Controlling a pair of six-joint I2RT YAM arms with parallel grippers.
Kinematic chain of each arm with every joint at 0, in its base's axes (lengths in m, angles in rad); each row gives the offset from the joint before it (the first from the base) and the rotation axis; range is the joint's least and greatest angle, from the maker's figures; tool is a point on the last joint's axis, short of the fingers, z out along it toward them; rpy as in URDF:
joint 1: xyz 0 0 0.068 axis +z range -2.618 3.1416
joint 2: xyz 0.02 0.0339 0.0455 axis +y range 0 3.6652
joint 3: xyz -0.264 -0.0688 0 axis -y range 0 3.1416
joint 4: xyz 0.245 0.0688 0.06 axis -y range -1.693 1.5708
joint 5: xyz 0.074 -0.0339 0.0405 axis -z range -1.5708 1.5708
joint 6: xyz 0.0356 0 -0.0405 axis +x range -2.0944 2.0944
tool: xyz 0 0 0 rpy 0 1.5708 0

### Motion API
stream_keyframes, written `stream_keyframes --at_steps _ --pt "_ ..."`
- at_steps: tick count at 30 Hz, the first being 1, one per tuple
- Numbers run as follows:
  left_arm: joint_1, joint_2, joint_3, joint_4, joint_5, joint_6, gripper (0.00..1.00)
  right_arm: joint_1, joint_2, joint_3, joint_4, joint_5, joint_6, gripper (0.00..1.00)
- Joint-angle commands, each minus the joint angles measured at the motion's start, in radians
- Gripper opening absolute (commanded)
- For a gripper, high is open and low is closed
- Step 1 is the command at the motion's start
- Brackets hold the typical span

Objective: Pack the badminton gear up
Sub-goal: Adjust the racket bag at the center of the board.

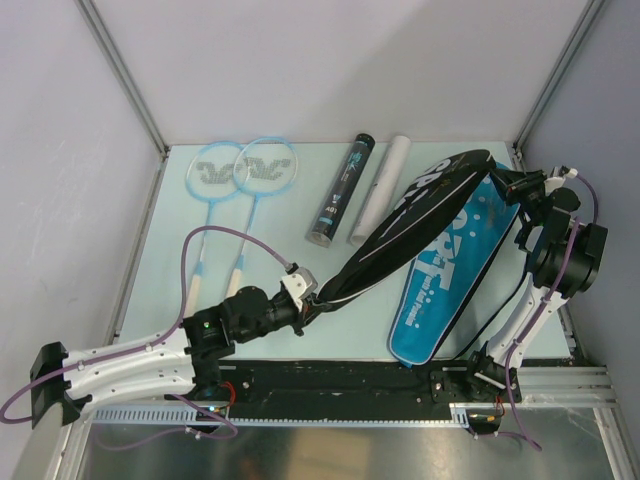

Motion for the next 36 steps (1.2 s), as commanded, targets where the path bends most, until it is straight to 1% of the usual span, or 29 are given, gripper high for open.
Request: stream_keyframes --at_steps 1,2,6,8,14,19,25,26,29,36 --pt "0.010 -0.008 0.028 0.061 0.015 -0.033 0.00 -0.010 0.004 0.000 0.029 0.011 -0.020 0.23" --pt "0.010 -0.008 0.027 0.061 0.015 -0.033 0.00 -0.010 0.005 0.000 0.030 0.010 -0.019 0.23" --pt "0.012 -0.004 0.029 0.061 0.016 -0.033 0.00 -0.015 0.007 0.000 0.029 0.011 -0.023 0.33" --pt "0.012 -0.002 0.031 0.061 0.018 -0.032 0.00 -0.018 0.007 0.000 0.027 0.013 -0.025 0.34" --pt "0.016 0.007 0.032 0.061 0.020 -0.032 0.00 -0.020 0.000 0.000 0.014 0.027 -0.039 0.29" --pt "0.018 0.012 0.034 0.061 0.024 -0.032 0.00 -0.021 0.002 0.000 0.007 0.035 -0.048 0.28" --pt "0.021 0.011 0.032 0.061 0.025 -0.032 0.00 -0.023 0.002 0.000 0.004 0.042 -0.051 0.24" --pt "0.022 0.009 0.030 0.061 0.024 -0.032 0.00 -0.024 0.000 0.000 0.003 0.046 -0.051 0.25" --pt "0.022 0.001 0.025 0.061 0.022 -0.033 0.00 -0.026 -0.005 0.000 -0.003 0.052 -0.053 0.31" --pt "0.024 -0.012 0.023 0.056 0.020 -0.037 0.00 -0.027 -0.019 0.000 -0.039 0.062 -0.085 0.33"
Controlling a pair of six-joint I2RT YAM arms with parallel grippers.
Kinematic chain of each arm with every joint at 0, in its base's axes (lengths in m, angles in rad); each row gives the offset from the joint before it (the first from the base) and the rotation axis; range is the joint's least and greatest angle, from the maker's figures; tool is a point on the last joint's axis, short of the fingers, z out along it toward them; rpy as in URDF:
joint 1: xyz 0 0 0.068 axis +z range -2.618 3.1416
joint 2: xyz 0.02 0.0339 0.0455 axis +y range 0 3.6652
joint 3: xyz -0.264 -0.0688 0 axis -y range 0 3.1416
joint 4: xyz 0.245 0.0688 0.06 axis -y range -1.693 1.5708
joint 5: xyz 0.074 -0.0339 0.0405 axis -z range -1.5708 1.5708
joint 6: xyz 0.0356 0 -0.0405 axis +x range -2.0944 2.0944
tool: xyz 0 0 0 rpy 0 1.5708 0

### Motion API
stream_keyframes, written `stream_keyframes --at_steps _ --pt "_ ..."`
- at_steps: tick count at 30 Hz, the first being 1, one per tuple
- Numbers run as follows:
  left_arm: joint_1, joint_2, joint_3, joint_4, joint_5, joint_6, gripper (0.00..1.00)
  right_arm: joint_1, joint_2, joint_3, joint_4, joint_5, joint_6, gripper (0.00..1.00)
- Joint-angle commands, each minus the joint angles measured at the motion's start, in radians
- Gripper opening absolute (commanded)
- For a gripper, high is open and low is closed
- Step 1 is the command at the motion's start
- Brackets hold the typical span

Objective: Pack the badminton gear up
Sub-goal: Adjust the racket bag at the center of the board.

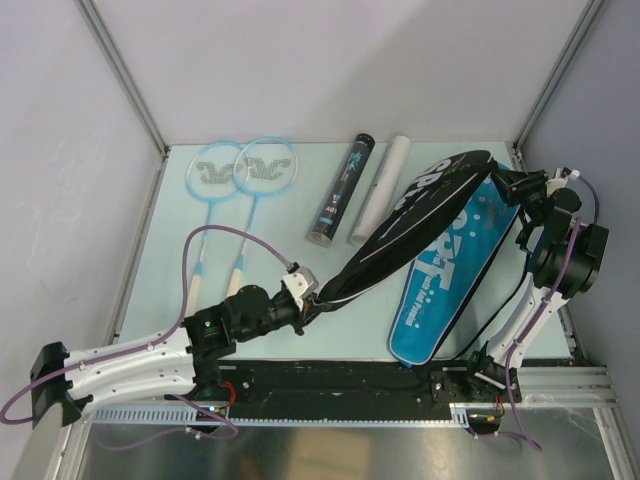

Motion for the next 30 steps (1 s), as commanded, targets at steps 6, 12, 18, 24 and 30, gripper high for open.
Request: stream_keyframes --at_steps 6,12,18,24,30 --pt "0.014 -0.040 0.017 0.043 0.009 -0.040 0.00 -0.016 -0.015 0.000 0.001 0.043 -0.039 0.32" --pt "0.016 -0.040 0.016 0.037 0.016 -0.043 0.00 -0.017 -0.003 0.002 0.061 0.043 -0.018 0.30" --pt "0.019 -0.041 0.014 0.033 0.021 -0.044 0.00 -0.013 0.005 0.002 0.096 0.044 -0.011 0.21" --pt "0.022 -0.037 0.016 0.033 0.021 -0.043 0.00 -0.012 -0.016 0.002 0.044 0.038 -0.058 0.01" --pt "0.027 -0.039 0.021 0.033 0.014 -0.040 0.00 -0.003 -0.076 0.002 -0.065 0.011 -0.155 0.00"
